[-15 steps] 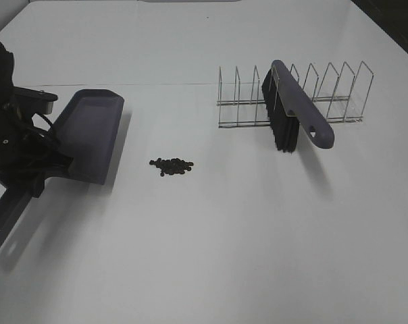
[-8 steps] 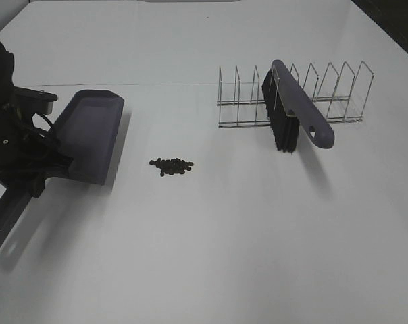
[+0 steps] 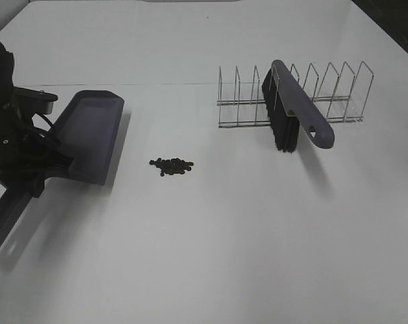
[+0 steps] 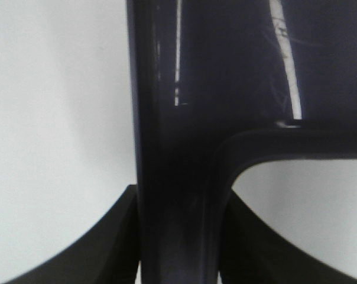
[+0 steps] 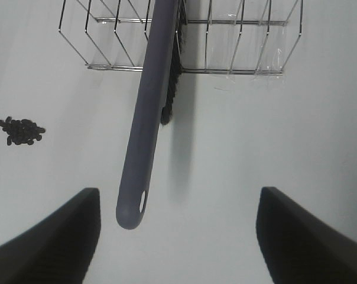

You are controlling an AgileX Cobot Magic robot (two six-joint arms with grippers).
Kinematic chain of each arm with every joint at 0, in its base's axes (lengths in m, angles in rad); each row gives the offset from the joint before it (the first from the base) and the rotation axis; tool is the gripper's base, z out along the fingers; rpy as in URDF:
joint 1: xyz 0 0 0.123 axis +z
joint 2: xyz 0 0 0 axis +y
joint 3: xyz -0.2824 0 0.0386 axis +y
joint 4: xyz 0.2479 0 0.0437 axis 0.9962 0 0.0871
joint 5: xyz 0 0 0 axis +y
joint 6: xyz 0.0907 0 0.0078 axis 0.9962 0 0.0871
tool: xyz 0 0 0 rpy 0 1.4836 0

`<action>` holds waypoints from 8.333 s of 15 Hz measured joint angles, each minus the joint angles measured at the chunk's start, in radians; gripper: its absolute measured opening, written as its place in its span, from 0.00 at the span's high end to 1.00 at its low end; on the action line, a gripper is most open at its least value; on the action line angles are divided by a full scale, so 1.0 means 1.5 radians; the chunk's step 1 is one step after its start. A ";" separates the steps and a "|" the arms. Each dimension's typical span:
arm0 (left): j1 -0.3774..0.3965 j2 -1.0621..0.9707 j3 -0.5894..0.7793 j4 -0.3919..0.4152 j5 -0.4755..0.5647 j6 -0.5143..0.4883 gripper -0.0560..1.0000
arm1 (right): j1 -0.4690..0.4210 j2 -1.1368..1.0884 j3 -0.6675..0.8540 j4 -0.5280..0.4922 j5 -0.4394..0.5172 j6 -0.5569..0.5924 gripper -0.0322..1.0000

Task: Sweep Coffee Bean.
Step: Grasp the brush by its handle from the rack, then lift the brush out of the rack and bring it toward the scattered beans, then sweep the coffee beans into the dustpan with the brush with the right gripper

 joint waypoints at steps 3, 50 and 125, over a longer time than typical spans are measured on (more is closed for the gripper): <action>0.000 0.000 0.000 -0.001 0.000 0.000 0.63 | 0.014 0.061 -0.030 -0.003 0.001 0.011 0.37; 0.000 0.000 0.000 -0.042 0.001 0.000 0.63 | 0.085 0.583 -0.345 -0.068 -0.048 0.103 0.69; -0.065 0.077 -0.007 -0.048 0.051 0.075 0.63 | 0.426 0.542 -0.165 0.115 -0.233 -0.083 0.71</action>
